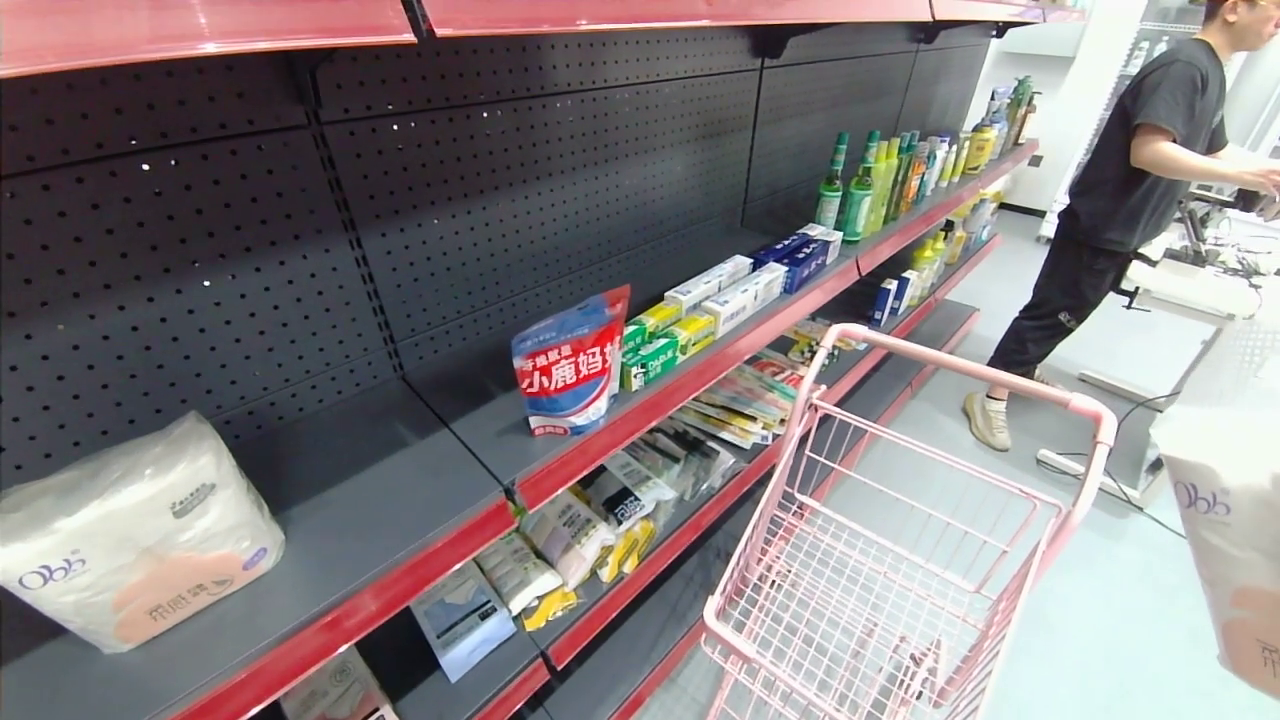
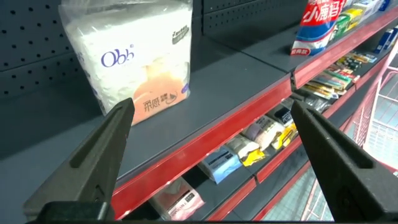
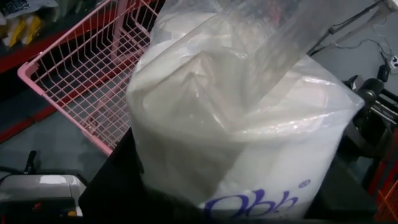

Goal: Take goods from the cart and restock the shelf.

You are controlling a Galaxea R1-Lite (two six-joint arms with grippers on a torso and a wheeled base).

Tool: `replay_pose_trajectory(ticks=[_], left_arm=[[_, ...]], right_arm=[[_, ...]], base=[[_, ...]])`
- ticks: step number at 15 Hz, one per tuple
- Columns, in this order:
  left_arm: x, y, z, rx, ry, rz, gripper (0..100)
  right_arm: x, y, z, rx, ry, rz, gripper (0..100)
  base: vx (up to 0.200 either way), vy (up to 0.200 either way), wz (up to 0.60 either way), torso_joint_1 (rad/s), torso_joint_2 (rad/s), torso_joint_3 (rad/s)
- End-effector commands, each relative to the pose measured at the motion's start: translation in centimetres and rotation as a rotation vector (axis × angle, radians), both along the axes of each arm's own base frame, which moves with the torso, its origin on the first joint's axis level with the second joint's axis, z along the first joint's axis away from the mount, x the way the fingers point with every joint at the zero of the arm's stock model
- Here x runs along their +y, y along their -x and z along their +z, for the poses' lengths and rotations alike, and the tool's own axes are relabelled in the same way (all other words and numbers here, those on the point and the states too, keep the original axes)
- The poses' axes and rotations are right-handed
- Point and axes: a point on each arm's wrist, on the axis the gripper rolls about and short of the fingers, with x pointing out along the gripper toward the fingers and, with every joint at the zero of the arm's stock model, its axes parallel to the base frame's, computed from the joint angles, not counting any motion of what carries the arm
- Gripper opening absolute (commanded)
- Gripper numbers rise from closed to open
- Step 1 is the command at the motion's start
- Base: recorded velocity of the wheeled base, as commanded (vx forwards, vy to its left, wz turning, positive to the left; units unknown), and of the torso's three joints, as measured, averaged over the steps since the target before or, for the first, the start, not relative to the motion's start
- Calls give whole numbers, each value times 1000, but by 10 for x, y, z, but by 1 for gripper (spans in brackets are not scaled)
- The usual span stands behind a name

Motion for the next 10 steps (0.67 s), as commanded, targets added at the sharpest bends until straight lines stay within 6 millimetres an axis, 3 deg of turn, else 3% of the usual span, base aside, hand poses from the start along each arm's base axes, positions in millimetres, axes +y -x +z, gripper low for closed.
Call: replay_pose_trajectory(ticks=[1, 10], left_arm=[[0, 0, 0, -1, 0, 0, 100], [0, 0, 0, -1, 0, 0, 100]], right_arm=[[0, 1, -5, 14, 1, -1, 0], [0, 3, -6, 14, 4, 2, 0]], base=[[0, 0, 600, 7, 2, 2], [0, 0, 600, 4, 7, -2]])
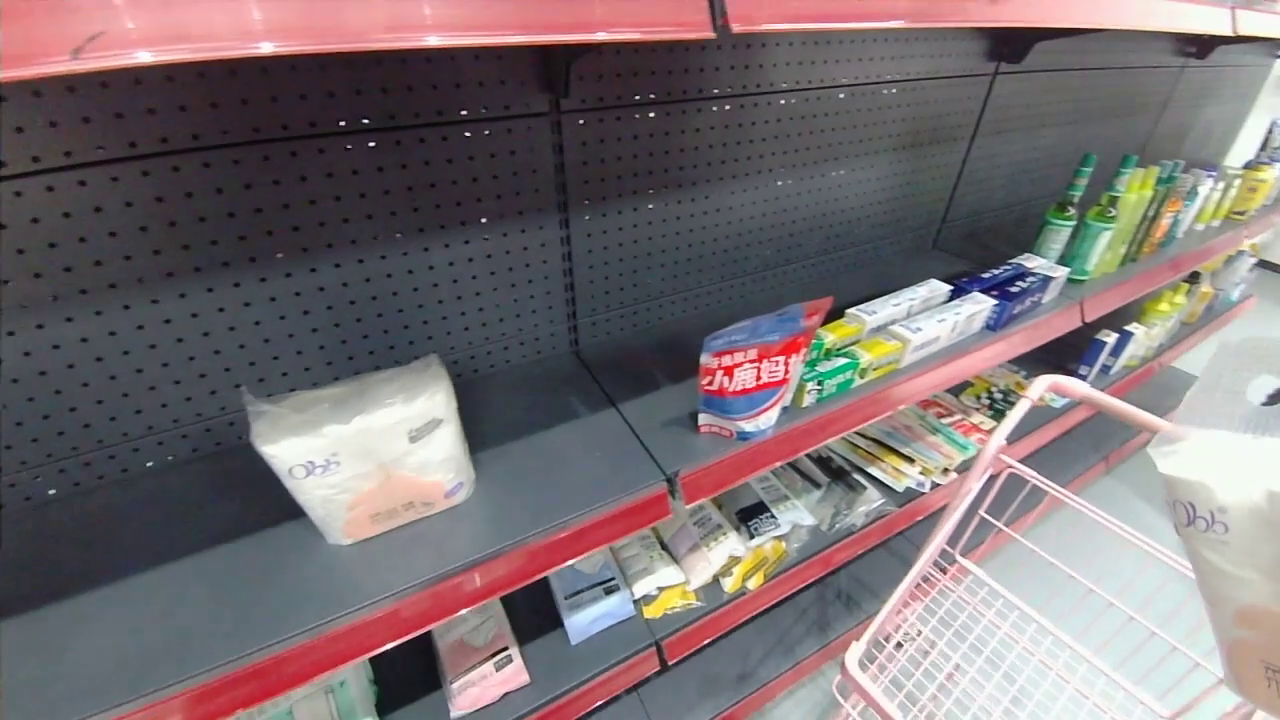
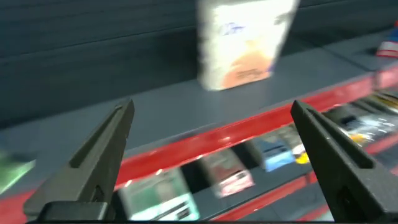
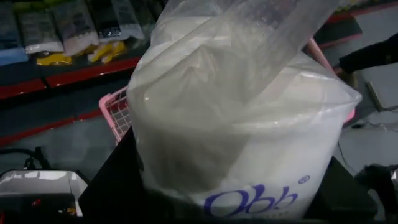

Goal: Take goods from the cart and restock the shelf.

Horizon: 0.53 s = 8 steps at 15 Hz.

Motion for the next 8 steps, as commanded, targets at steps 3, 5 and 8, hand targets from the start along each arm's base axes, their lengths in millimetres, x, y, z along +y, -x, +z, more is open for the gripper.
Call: replay_pose_trajectory(ticks=[3, 5, 8], left_arm=[[0, 0, 0, -1, 0, 0, 100], [0, 0, 0, -1, 0, 0, 100], [0, 0, 0, 1, -2, 0, 100]], right_arm=[[0, 7, -2, -13, 7, 10, 0], [-1, 10, -2, -21, 12, 12, 0], [-1, 14, -3, -29, 23, 15, 0]], base=[[0, 0, 600, 4, 4, 4], [0, 0, 600, 5, 7, 7], [0, 0, 400, 2, 5, 2]])
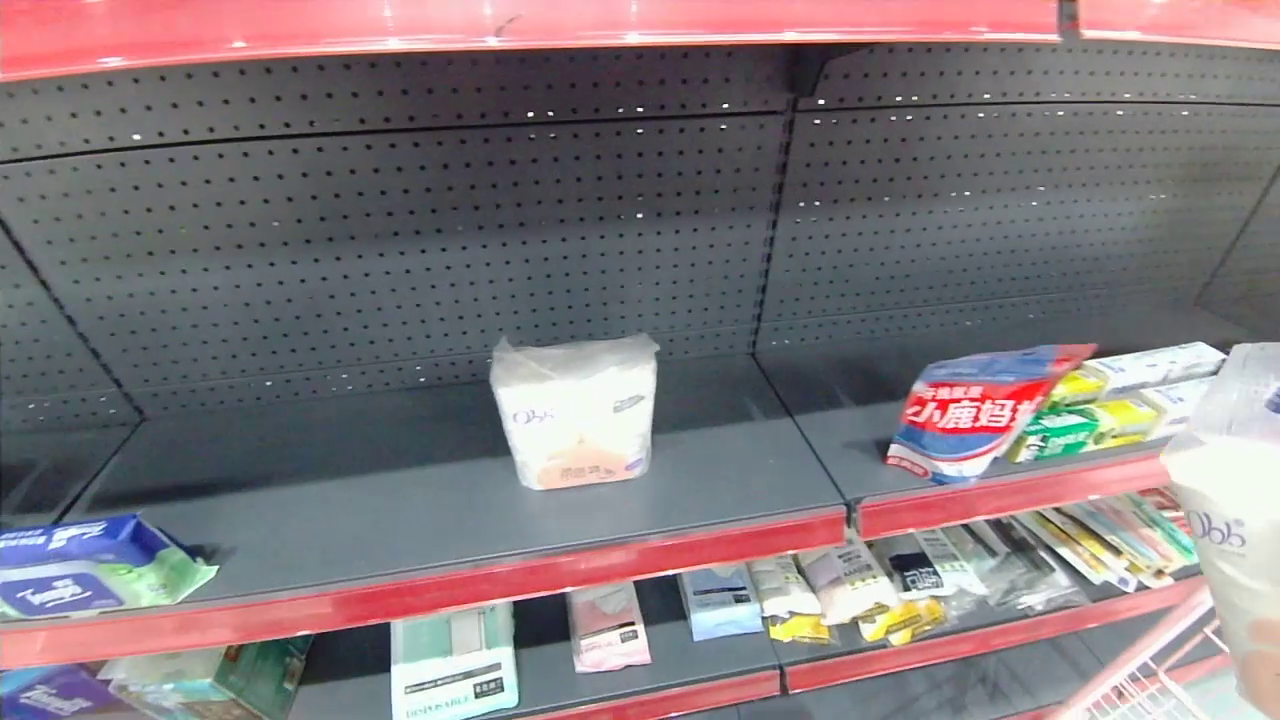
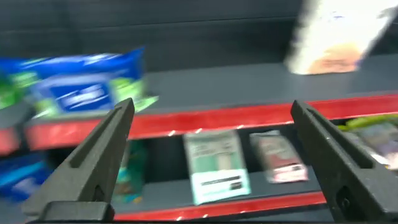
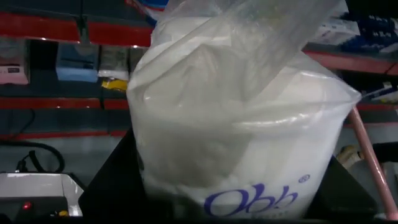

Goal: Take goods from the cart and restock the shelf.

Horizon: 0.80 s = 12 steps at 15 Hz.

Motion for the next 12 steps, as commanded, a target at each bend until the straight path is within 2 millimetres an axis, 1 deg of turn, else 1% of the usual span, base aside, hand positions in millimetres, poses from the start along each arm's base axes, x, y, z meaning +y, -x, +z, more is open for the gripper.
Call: replay_pose_trajectory(ticks=[1, 3, 4, 5, 7, 9, 11, 12], left_arm=[[0, 0, 0, 2, 0, 0, 100], [0, 0, 0, -1, 0, 0, 100], [0, 0, 0, 0, 0, 0, 100], [0, -1, 0, 11, -2, -3, 100], [-1, -2, 0, 21, -6, -34, 100], [-1, -6, 2, 80, -30, -130, 100], [0, -9, 3, 110, -37, -194, 100], [0, -11, 32, 87, -30, -201, 100]], right_arm=[[-1, 6, 1, -24, 4, 3, 0], [-2, 20, 1, -70, 4, -5, 0], [-3, 25, -1, -84, 4, -8, 0], [-4, 38, -5, -124, 1, -16, 0], [-5, 51, -11, -164, -1, -19, 0], [-5, 64, -15, -215, -18, 12, 0], [-4, 68, -15, -244, -49, 73, 0], [-3, 69, -14, -263, -59, 102, 0]], base=[[0, 0, 0, 0, 0, 0], [0, 0, 0, 0, 0, 0], [0, 0, 0, 0, 0, 0], [0, 0, 0, 0, 0, 0], [0, 0, 0, 0, 0, 0], [0, 0, 0, 0, 0, 0], [0, 0, 0, 0, 0, 0], [0, 0, 0, 0, 0, 0]])
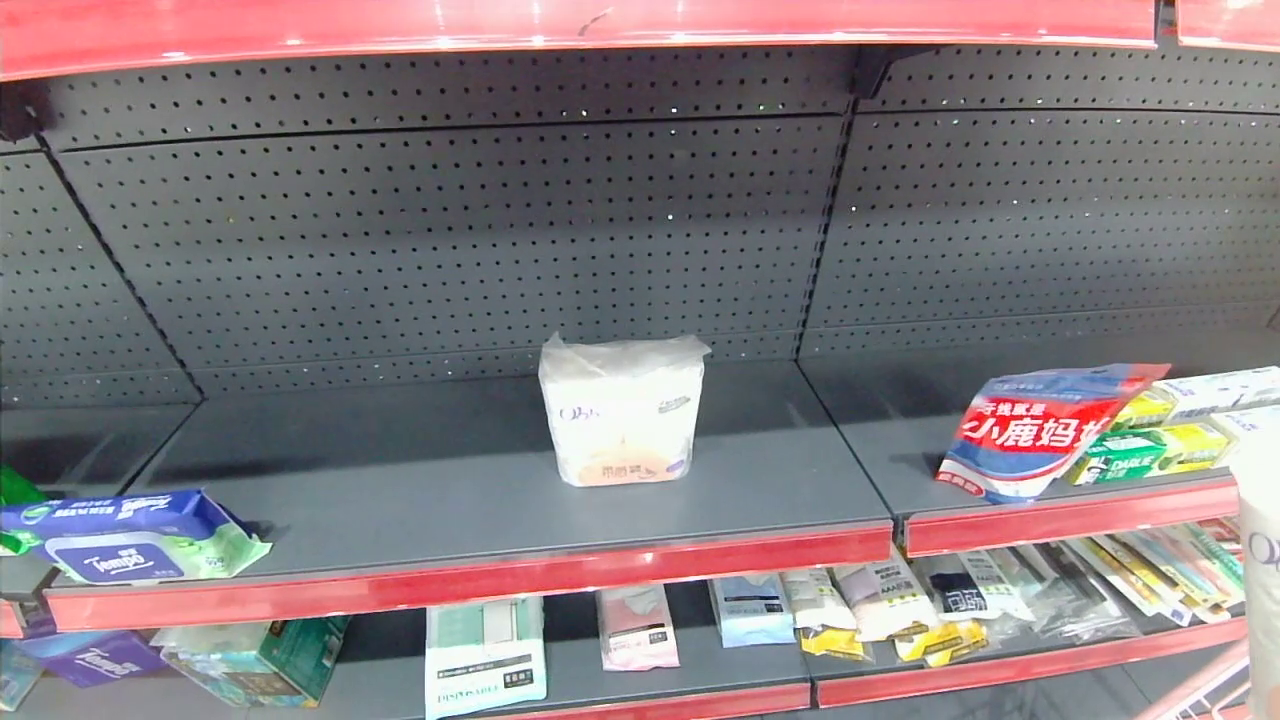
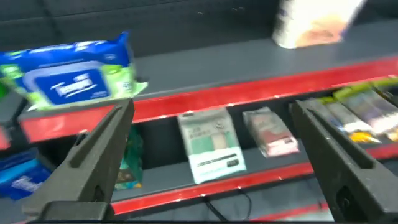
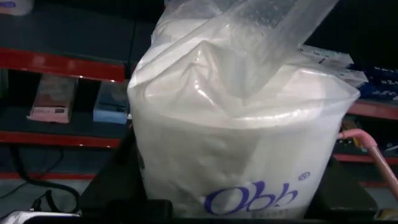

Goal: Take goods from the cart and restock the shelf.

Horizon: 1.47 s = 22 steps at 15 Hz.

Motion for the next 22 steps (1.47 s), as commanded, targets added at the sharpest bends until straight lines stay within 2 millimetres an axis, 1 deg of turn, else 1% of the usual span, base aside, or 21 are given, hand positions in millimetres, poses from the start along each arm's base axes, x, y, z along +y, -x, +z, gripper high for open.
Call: replay_pose_trajectory(ticks=[1, 2, 3, 4, 5, 7, 8, 10, 11, 12, 13, 15, 16, 17, 18, 19, 20, 21, 22], left_arm=[[-2, -24, 66, 71, 45, -11, 100], [-5, -50, 95, 138, 132, 31, 100], [-5, -61, 100, 166, 119, 48, 100], [-8, -98, 107, 253, 47, 83, 100], [-8, -121, 109, 265, 46, 100, 100], [-12, -168, 103, 252, 21, 78, 100], [-16, -196, 100, 226, -30, 5, 100], [-21, -221, 88, 279, -116, -213, 100], [-24, -230, 84, 285, -135, -325, 100], [-28, -243, 80, 294, -124, -447, 100], [-28, -246, 79, 291, -122, -465, 100], [-29, -288, 69, 282, -73, -704, 100], [-31, -304, 67, 262, -74, -772, 100], [-32, -315, 65, 247, -73, -819, 100], [-34, -330, 60, 230, -75, -871, 100], [-34, -339, 56, 220, -82, -893, 100], [-36, -351, 47, 207, -92, -941, 100], [-36, -351, 47, 207, -92, -941, 100], [-37, -362, 36, 202, -70, -1013, 100]], right_arm=[[0, 7, -1, -43, -7, 11, 0], [0, 7, -2, -38, -9, 9, 0], [0, 8, -3, -37, -8, 5, 0], [-1, 14, -6, -62, -12, -3, 0], [-1, 17, -7, -73, -21, -8, 0], [-1, 18, -7, -81, -55, -19, 0], [-1, 18, -9, -82, -93, -32, 0], [-2, 16, -16, -62, -73, -89, 0], [-2, 17, -15, -65, -61, -84, 0], [-2, 16, -14, -62, -49, -91, 0], [-2, 16, -13, -62, -48, -92, 0], [-2, 14, -16, -43, -40, -96, 0], [-2, 14, -18, -32, -36, -97, 0], [-2, 13, -19, -25, -35, -98, 0], [-2, 11, -20, -14, -33, -100, 0], [-2, 11, -19, -11, -32, -98, 0], [-2, 9, -19, -5, -32, -95, 0], [-2, 9, -19, -5, -32, -95, 0], [-2, 6, -18, 8, -30, -97, 0]], base=[[0, 0, 0, 0, 0, 0], [0, 0, 0, 0, 0, 0], [0, 0, 0, 0, 0, 0], [0, 0, 0, 0, 0, 0], [0, 0, 0, 0, 0, 0], [0, 0, 0, 0, 0, 0], [0, 0, 0, 0, 0, 0], [0, 0, 0, 0, 0, 0], [0, 0, 0, 0, 0, 0], [0, 0, 0, 0, 0, 0], [0, 0, 0, 0, 0, 0], [0, 0, 0, 0, 0, 0], [0, 0, 0, 0, 0, 0], [0, 0, 0, 0, 0, 0], [0, 0, 0, 0, 0, 0], [0, 0, 0, 0, 0, 0], [0, 0, 0, 0, 0, 0], [0, 0, 0, 0, 0, 0], [0, 0, 0, 0, 0, 0]])
